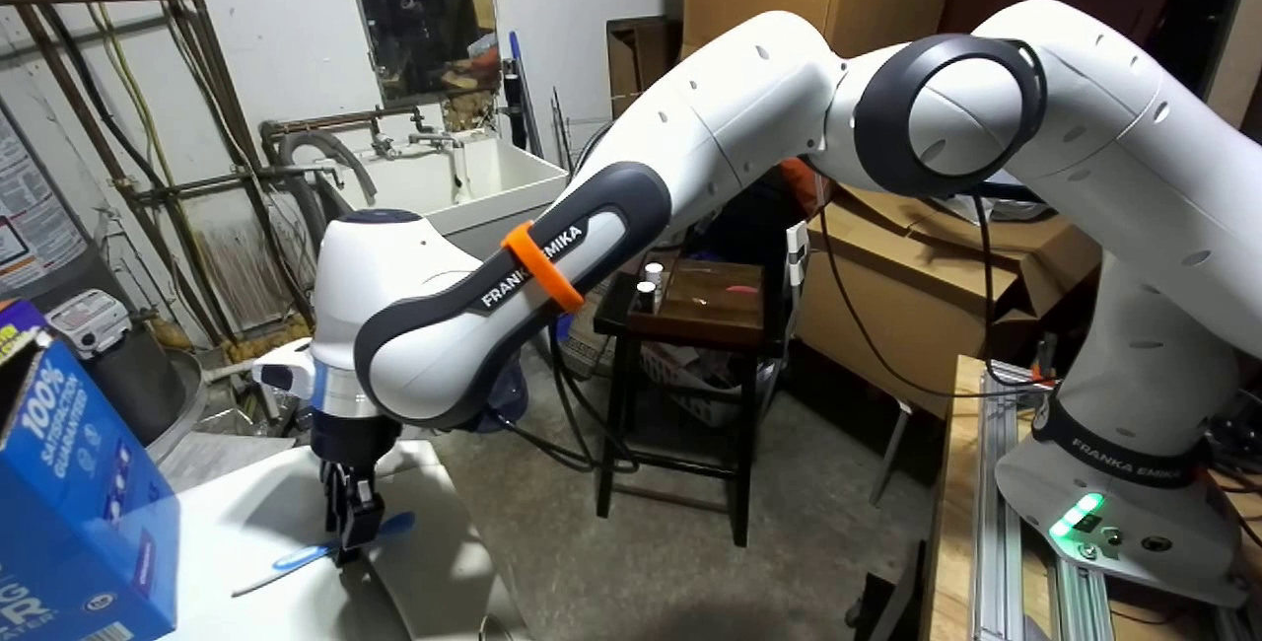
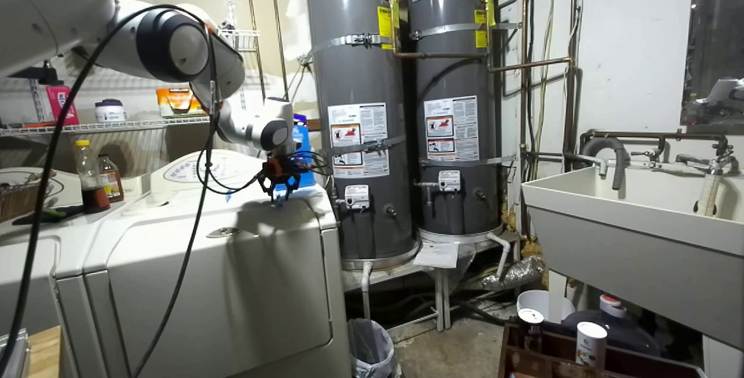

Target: Put the blue spoon in the box on the small table

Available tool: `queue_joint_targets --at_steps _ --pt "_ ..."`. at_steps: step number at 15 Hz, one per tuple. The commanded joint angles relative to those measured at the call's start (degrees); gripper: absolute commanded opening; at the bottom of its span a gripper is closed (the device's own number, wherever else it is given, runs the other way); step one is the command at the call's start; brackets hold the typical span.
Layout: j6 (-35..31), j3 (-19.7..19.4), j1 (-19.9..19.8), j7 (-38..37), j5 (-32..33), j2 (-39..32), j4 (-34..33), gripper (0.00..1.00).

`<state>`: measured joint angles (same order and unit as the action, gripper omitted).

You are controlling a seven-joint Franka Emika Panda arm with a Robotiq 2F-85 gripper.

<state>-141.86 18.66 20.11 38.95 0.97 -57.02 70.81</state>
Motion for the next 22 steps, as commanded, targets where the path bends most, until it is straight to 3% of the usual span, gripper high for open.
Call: queue_joint_targets --at_steps 1,3,4,8,11,15,16,18,19,20,22 --pt "0.5 -1.6 1.6 -2.1 0.8 -0.8 -1.6 0.17" --pt "0.3 -2.0 2.0 -2.5 1.0 -0.1 -1.1 0.03" --pt "0.2 -2.2 2.2 -2.4 1.0 0.2 -0.8 0.01" --pt "-2.6 -2.9 2.2 -3.2 0.9 3.1 2.6 0.04" --pt "-12.0 -8.0 2.8 -11.8 1.0 10.0 13.3 0.04" --pt "-19.0 -15.6 5.7 -23.8 0.5 15.8 23.8 0.04" --pt "-20.5 -15.6 4.8 -28.8 3.7 16.9 26.3 0.04" --pt "-24.3 -17.7 4.4 -34.6 4.3 19.5 32.0 0.04" --pt "-20.4 -14.2 2.6 -30.2 5.1 14.3 23.3 0.04" --pt "-21.0 -14.5 2.3 -31.0 5.7 15.0 24.8 0.15" --pt "-21.0 -13.8 1.7 -30.8 5.8 14.9 24.6 0.15"
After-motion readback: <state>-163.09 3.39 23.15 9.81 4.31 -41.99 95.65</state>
